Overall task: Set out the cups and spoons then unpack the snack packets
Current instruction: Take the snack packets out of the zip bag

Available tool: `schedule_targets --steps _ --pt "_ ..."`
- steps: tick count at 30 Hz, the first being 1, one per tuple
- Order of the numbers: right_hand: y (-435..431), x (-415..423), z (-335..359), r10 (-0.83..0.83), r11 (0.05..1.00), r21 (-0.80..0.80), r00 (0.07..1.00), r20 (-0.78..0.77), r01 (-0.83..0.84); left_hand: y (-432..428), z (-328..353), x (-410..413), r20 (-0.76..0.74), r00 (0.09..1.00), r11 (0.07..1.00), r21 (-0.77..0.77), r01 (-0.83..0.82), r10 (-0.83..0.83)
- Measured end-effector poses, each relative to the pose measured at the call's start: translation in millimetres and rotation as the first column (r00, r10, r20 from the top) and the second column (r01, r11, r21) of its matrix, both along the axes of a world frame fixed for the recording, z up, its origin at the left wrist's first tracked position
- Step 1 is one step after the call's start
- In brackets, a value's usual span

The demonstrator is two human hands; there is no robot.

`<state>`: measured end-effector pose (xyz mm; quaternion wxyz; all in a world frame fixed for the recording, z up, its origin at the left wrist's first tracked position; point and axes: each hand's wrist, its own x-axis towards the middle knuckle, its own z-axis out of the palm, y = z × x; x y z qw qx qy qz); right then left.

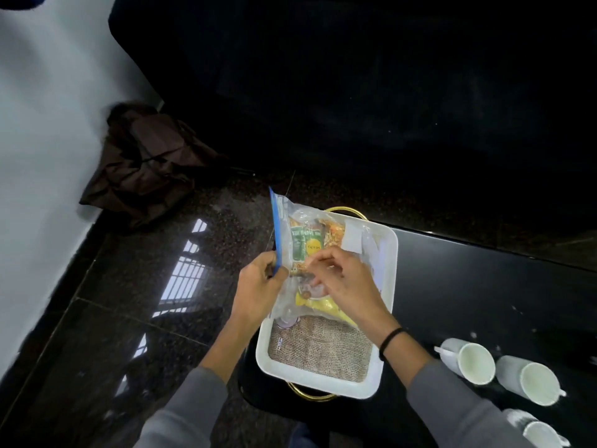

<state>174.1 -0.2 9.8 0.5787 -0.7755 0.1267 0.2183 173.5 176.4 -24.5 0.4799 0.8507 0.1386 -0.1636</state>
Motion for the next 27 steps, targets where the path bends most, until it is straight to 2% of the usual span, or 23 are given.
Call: schedule_targets --steps 3,6,8,10,15,19,24,27 --pt "11 -4 3 -0.056 0.998 0.024 0.998 -0.004 0.056 -13 12 -14 0.039 0.999 0.995 -0.1 -0.019 0.023" --pt "15 -9 6 -0.092 0.993 0.065 0.995 -0.041 0.094 -25 22 -24 0.044 0.994 0.959 -0.269 -0.088 0.104" --pt "13 -13 8 -0.135 0.983 0.113 0.988 -0.074 0.143 -30 26 -26 -0.044 0.974 0.885 -0.41 -0.222 0.223" --pt "7 -18 12 -0.157 0.971 0.167 0.983 -0.1 0.172 -33 29 -26 -0.169 0.93 0.772 -0.52 -0.366 0.326" --pt "-13 -25 17 -0.115 0.984 0.137 0.993 -0.033 0.118 -44 36 -23 -0.192 0.944 0.751 -0.573 -0.329 0.267" --pt "-26 -28 21 -0.082 0.993 0.081 0.997 -0.002 0.081 -54 39 -23 -0.259 0.926 0.688 -0.621 -0.376 0.274" --pt "-35 -32 22 -0.044 0.999 -0.01 0.995 0.087 0.045 -63 37 -24 -0.269 0.919 0.653 -0.646 -0.394 0.288" --pt "-39 -36 22 -0.065 0.997 -0.029 0.992 0.107 0.068 -66 35 -25 -0.257 0.933 0.662 -0.657 -0.36 0.252"
